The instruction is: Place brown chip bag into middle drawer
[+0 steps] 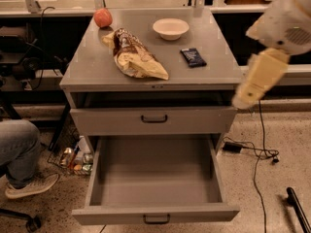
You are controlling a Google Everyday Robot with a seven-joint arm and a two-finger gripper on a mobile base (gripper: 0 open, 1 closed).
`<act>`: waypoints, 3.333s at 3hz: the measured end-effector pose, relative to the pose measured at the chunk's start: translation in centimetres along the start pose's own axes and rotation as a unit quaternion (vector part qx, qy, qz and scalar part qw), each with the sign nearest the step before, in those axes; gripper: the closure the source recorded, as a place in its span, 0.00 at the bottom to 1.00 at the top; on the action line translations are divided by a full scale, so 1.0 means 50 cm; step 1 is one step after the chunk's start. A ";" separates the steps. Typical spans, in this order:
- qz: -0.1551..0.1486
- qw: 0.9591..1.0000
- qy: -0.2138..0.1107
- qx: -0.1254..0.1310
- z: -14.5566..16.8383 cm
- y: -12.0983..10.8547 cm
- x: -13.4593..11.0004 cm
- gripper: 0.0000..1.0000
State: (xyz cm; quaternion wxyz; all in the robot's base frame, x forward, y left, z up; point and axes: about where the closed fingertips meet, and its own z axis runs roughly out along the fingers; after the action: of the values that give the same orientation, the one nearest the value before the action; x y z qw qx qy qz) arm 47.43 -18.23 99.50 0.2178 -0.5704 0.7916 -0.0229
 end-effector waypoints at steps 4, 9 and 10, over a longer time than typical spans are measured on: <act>0.156 0.980 -0.120 -0.021 0.135 -0.134 -0.158 0.00; 0.288 0.957 -0.008 -0.042 0.469 -0.220 -0.574 0.11; 0.286 0.957 0.006 -0.044 0.494 -0.214 -0.592 0.33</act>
Offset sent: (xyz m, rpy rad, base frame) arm 0.0444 0.0267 -0.0109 0.1336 0.0114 -0.0689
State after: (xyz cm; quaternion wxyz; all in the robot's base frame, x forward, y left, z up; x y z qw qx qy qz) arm 73.69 10.33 89.64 0.1848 -0.3289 0.9233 0.0721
